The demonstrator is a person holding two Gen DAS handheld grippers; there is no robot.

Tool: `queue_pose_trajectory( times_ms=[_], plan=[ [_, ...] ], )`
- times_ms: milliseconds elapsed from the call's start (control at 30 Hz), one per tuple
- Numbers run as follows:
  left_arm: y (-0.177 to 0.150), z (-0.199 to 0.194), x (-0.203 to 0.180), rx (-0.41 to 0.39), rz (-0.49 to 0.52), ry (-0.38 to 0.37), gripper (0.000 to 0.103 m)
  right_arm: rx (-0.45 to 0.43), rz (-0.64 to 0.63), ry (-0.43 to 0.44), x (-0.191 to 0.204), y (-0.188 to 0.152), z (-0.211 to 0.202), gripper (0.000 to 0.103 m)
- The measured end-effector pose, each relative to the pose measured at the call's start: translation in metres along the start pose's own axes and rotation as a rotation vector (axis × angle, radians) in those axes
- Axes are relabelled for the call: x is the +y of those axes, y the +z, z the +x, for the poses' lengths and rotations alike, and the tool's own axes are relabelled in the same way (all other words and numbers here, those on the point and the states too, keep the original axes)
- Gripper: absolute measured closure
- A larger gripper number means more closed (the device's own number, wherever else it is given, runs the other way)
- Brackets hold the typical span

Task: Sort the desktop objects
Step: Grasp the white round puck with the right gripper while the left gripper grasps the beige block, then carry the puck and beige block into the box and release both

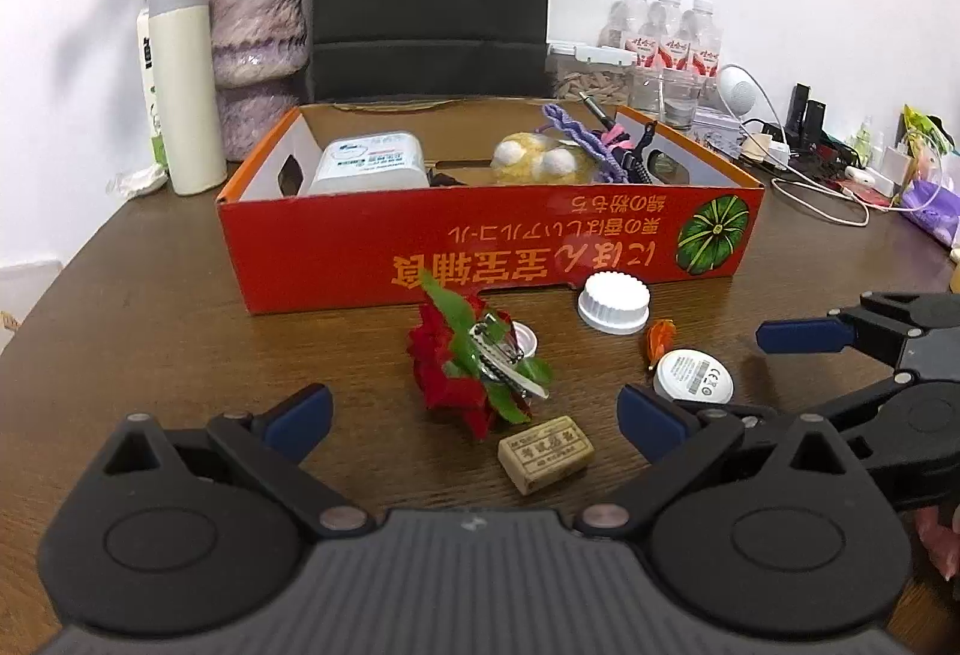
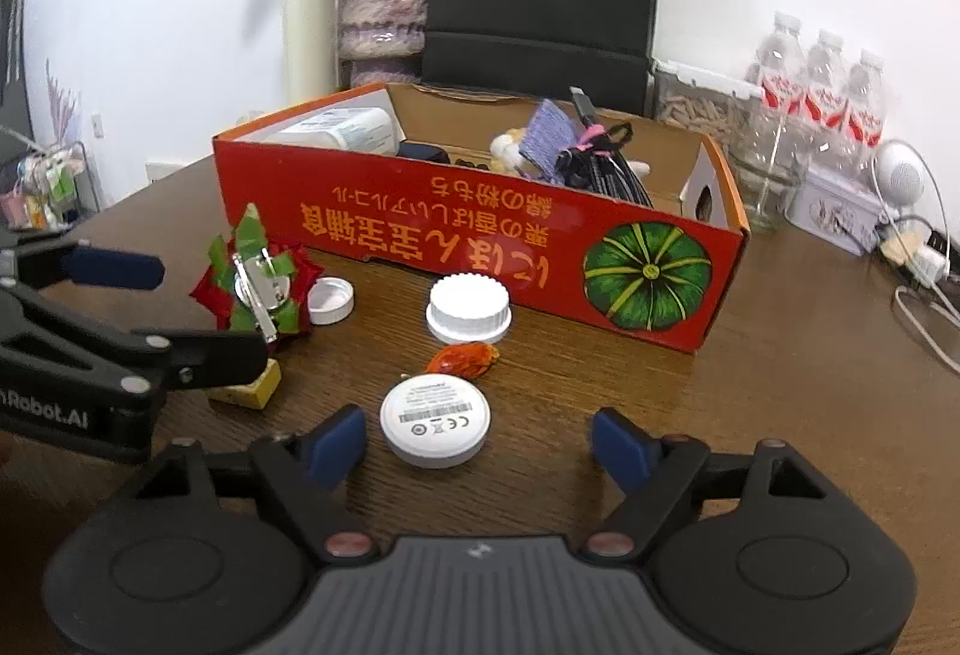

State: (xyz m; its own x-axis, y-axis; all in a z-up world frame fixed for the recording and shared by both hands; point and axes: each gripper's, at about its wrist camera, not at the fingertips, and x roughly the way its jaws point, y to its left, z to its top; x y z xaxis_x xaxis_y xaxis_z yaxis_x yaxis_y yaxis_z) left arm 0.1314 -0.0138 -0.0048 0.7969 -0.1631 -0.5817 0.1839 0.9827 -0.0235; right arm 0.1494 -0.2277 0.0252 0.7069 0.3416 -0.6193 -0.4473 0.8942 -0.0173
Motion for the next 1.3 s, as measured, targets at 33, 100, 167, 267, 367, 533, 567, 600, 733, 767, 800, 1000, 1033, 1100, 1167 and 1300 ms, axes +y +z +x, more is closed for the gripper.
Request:
queue_pose_trajectory(
  times_ms=[33,100,167,267,367,533,567,600,733,767,800,1000,1033,1100,1167,1300],
  plan=[
    [0.0,0.001,0.0,0.007,-0.007,-0.003,0.0,0.003,0.013,0.0,-0.002,0.0,0.002,0.022],
    [-0.001,0.004,0.002,0.022,-0.025,-0.007,0.0,0.005,0.033,-0.001,-0.005,0.0,0.002,0.023],
    [-0.002,0.007,0.002,0.037,-0.039,-0.007,0.0,0.003,0.036,-0.003,-0.006,0.0,0.002,0.025],
    [-0.004,0.01,0.0,0.048,-0.038,0.002,0.0,-0.003,0.036,0.002,-0.006,0.0,0.002,0.03],
    [-0.005,0.011,-0.003,0.058,-0.032,0.006,0.004,-0.006,0.039,0.008,-0.006,0.0,0.002,0.035],
    [-0.008,0.01,-0.009,0.064,-0.015,0.02,0.024,-0.015,0.024,0.026,-0.002,0.0,0.0,0.047],
    [-0.009,0.009,-0.012,0.062,-0.01,0.019,0.026,-0.016,0.022,0.028,-0.002,-0.001,0.0,0.048],
    [-0.009,0.008,-0.014,0.061,-0.003,0.019,0.031,-0.017,0.02,0.033,-0.001,-0.001,0.0,0.051],
    [-0.012,0.003,-0.023,0.05,0.028,0.02,0.058,-0.025,0.008,0.054,0.003,-0.002,-0.003,0.065],
    [-0.012,0.002,-0.024,0.047,0.032,0.016,0.061,-0.026,0.006,0.057,0.005,-0.003,-0.004,0.065],
    [-0.013,0.001,-0.025,0.048,0.031,0.014,0.067,-0.026,0.005,0.059,0.005,-0.003,-0.005,0.066],
    [-0.017,-0.005,-0.025,0.039,0.013,0.004,0.072,-0.035,0.016,0.077,0.007,-0.008,-0.012,0.066],
    [-0.018,-0.007,-0.025,0.038,0.007,0.0,0.072,-0.039,0.016,0.077,0.008,-0.008,-0.013,0.066],
    [-0.019,-0.01,-0.024,0.031,-0.001,-0.007,0.072,-0.046,0.018,0.077,0.008,-0.01,-0.016,0.066],
    [-0.019,-0.015,-0.024,0.015,-0.001,-0.013,0.072,-0.056,0.022,0.078,0.008,-0.011,-0.02,0.066],
    [-0.018,-0.025,-0.025,-0.029,0.006,-0.022,0.072,-0.089,0.022,0.081,0.007,-0.011,-0.028,0.066]
  ],
)
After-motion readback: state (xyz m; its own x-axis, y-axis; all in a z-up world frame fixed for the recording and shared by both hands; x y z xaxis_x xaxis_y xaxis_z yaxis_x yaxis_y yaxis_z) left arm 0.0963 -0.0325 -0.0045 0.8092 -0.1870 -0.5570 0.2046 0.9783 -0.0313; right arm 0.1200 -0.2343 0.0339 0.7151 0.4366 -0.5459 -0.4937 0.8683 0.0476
